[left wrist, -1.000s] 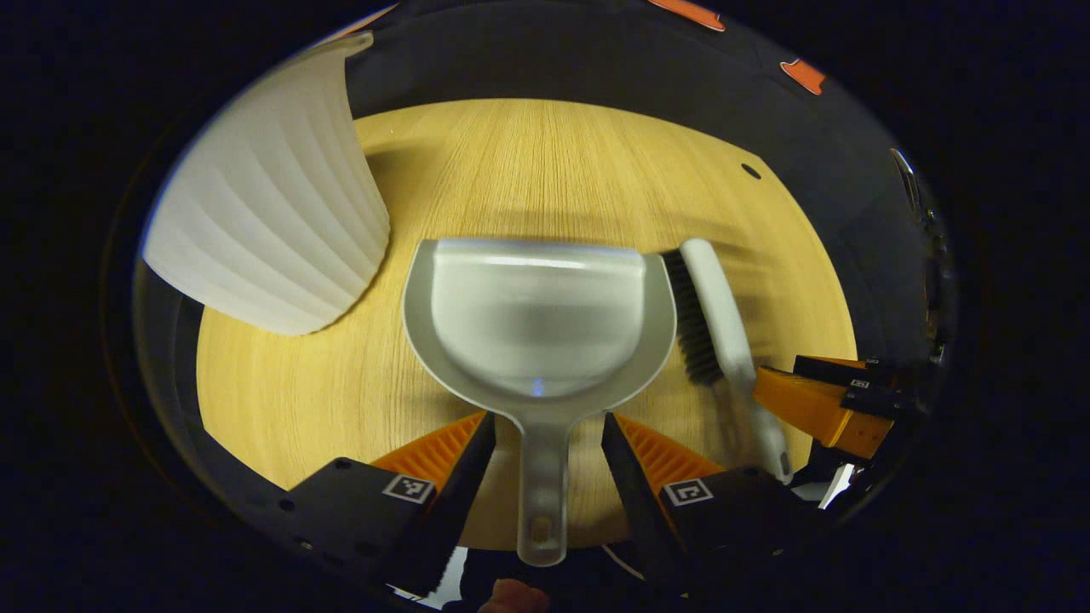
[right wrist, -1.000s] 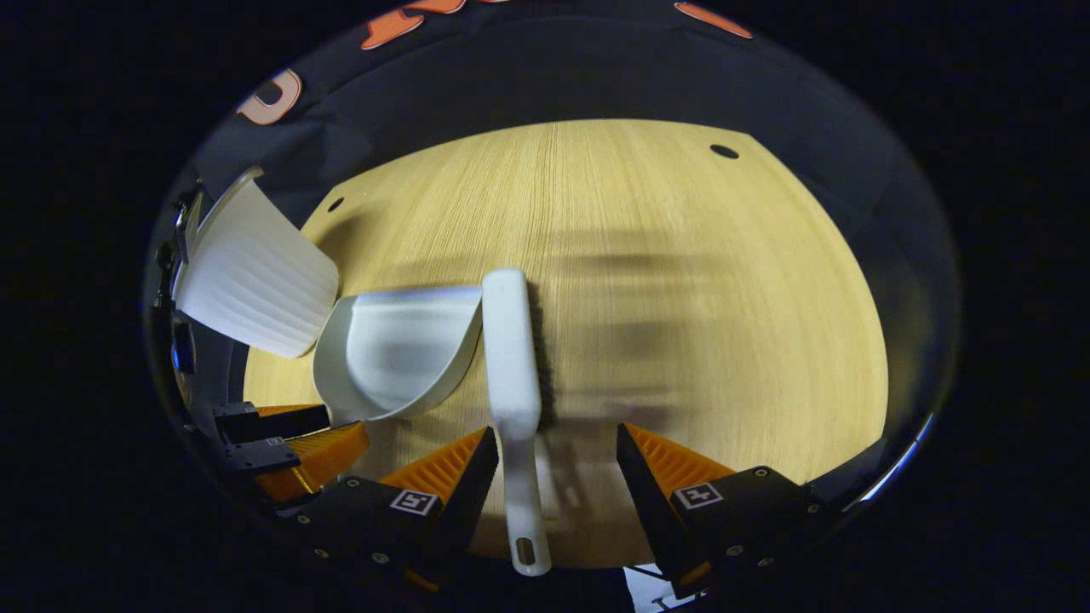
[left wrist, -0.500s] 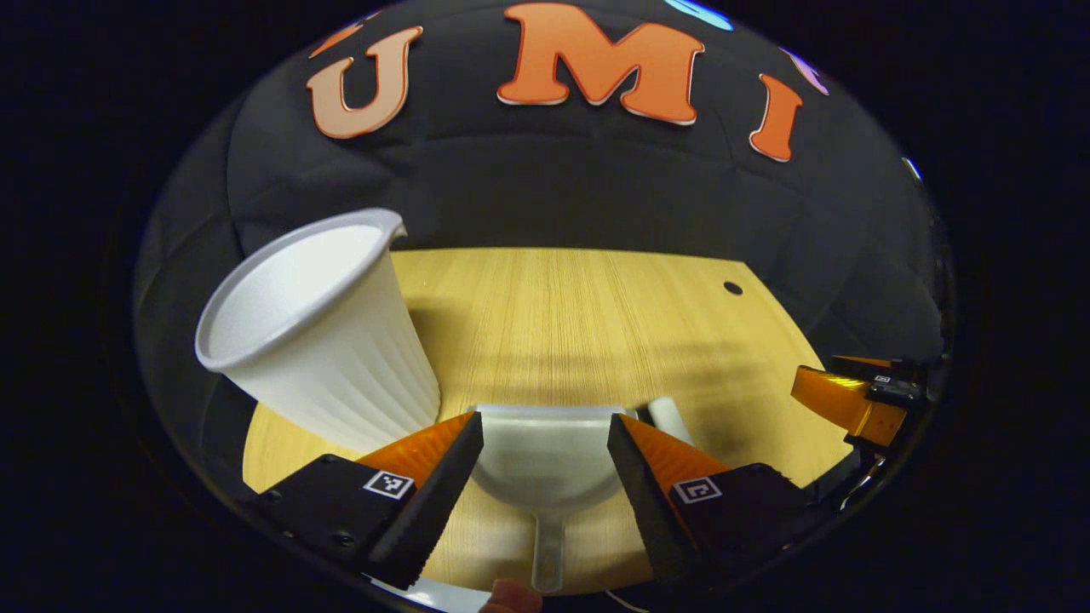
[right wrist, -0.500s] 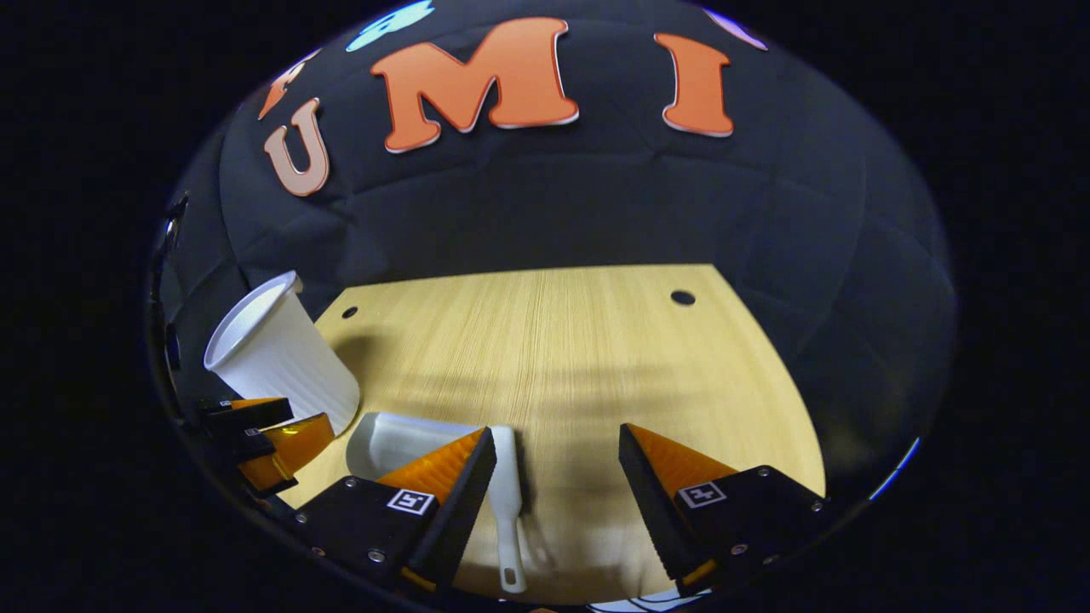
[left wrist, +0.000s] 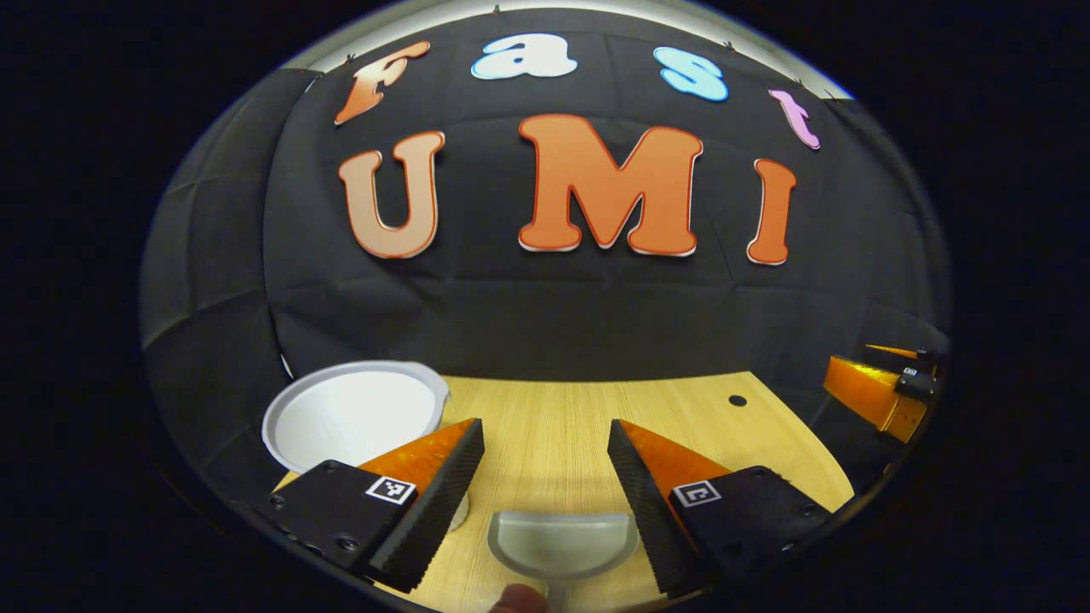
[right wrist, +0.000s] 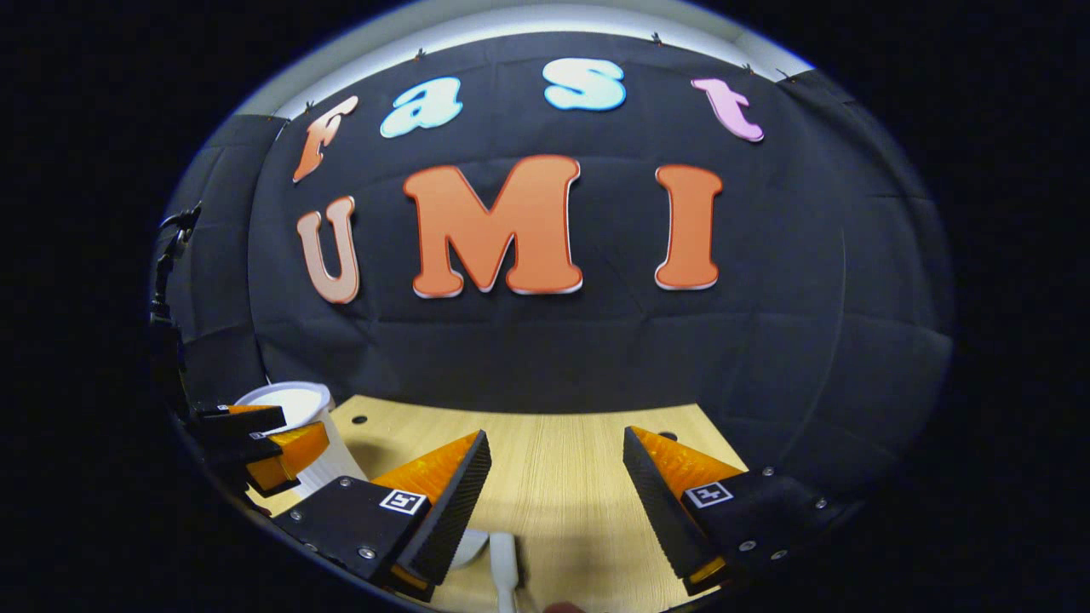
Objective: Pick up the small broom and dustpan from the desktop, sweep the trash into the dustpan with the broom, and then empty the trash into the garbage bin.
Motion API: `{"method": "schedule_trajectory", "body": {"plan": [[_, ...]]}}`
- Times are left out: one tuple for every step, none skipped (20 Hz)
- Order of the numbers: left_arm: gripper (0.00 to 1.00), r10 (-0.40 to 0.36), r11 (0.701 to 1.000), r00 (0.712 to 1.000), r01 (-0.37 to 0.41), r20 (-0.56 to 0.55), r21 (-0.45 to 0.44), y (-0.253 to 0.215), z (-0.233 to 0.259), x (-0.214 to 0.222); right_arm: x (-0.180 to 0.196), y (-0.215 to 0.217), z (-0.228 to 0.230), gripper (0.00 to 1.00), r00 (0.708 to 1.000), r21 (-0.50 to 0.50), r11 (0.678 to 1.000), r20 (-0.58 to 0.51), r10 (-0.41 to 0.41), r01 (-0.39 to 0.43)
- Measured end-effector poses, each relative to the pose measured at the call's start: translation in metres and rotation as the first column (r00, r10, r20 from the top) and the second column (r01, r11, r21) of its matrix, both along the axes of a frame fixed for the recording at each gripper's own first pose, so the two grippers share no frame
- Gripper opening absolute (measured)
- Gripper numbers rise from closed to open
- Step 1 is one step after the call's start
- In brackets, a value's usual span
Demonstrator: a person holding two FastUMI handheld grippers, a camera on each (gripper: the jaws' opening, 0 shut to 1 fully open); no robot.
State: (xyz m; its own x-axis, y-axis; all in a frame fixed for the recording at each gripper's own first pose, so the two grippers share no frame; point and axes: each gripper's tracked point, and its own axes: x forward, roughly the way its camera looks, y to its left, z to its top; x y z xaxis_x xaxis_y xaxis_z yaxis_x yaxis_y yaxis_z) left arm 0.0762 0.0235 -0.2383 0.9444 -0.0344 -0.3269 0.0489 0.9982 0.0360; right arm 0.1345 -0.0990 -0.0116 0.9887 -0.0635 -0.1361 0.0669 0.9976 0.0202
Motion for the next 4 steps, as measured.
{"method": "schedule_trajectory", "body": {"plan": [[0.94, 0.0, 1.0, 0.999, 0.0, 0.049, 0.005, -0.003, 0.006, -0.003, 0.0, 0.0, 0.011, 0.94, 0.999, 0.0, 1.0, 0.04, -0.002, 0.002], [0.93, -0.008, 1.0, 0.995, 0.008, 0.101, 0.0, -0.006, 0.012, -0.008, 0.001, 0.0, 0.019, 0.94, 0.997, -0.003, 1.0, 0.075, -0.004, 0.005], [0.93, -0.011, 1.0, 0.987, 0.014, 0.162, -0.019, -0.008, 0.019, -0.012, 0.001, -0.001, 0.026, 0.94, 0.994, -0.009, 1.0, 0.106, -0.004, 0.004], [0.92, -0.01, 0.999, 0.979, 0.017, 0.205, -0.031, -0.005, 0.024, -0.015, 0.001, -0.002, 0.03, 0.94, 0.992, -0.016, 1.0, 0.126, -0.005, 0.007]]}}
